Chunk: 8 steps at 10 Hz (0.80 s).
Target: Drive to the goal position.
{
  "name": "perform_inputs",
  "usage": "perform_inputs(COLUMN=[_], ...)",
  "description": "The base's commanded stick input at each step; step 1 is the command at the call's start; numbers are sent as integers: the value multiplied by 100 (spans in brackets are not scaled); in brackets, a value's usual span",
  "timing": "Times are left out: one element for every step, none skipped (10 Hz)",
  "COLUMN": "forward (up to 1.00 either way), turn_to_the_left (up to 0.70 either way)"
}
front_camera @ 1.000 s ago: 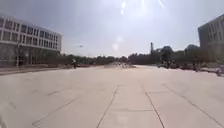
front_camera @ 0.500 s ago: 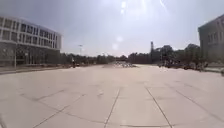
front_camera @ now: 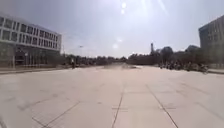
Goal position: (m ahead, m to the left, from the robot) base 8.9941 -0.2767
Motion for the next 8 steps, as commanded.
perform_inputs(forward=[70, 70, 70, 70, 70, 70, 70, 70], turn_to_the_left=[0, 0, 0, 0, 0, 0, 0, 0])
